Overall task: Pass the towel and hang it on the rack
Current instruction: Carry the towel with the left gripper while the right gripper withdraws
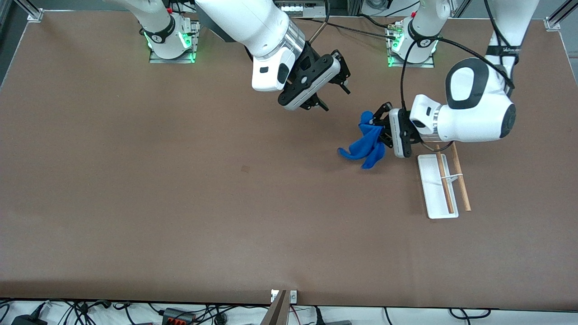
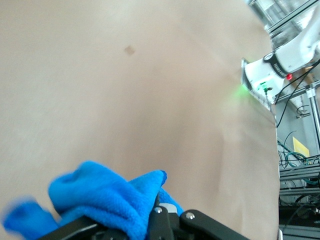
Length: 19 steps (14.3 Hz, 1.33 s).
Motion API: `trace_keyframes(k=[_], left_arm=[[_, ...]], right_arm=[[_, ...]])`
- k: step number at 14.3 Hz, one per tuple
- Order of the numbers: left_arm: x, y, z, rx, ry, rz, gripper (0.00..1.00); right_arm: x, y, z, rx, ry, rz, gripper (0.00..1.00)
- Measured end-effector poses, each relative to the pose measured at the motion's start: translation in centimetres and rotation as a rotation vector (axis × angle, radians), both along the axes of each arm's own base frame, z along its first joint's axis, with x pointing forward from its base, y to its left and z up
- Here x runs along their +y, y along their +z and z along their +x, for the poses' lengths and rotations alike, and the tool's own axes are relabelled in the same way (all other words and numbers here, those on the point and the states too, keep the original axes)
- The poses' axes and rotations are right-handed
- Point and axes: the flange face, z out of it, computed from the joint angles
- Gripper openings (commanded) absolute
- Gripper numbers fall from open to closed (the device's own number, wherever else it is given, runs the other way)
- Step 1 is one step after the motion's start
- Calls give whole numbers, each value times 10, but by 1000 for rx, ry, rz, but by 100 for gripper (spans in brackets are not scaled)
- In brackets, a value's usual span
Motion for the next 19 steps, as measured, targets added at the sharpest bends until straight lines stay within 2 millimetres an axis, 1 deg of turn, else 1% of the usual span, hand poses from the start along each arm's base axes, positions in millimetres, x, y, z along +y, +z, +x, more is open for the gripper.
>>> trace_keyframes(k=[1, 2, 3, 5, 8, 11, 12, 13, 15, 17, 19], left_arm=[[6, 6, 1, 24, 16, 56, 0], [9, 13, 1, 50, 43, 113, 0], [11, 22, 0, 72, 76, 169, 0], [15, 43, -3, 135, 155, 302, 0], [26, 70, -2, 226, 354, 531, 0], [31, 90, -1, 350, 609, 672, 0], [32, 95, 0, 379, 687, 701, 0], [33, 98, 0, 392, 737, 730, 0], [34, 101, 0, 398, 778, 770, 0], [34, 101, 0, 399, 788, 778, 0], [34, 101, 0, 402, 794, 780, 0]], right_arm=[[-7, -2, 6, 4, -7, -16, 100], [-18, -5, 16, 6, -20, -41, 100], [-33, -9, 28, 6, -38, -71, 100], [-69, -20, 56, 6, -81, -146, 100], [-132, -52, 98, 4, -157, -292, 100], [-210, -84, 134, 88, -231, -408, 100], [-237, -92, 142, 108, -251, -464, 100], [-258, -96, 148, 118, -269, -512, 100], [-286, -98, 156, 130, -301, -559, 100], [-313, -100, 164, 151, -340, -570, 100], [-351, -100, 173, 177, -388, -577, 100]])
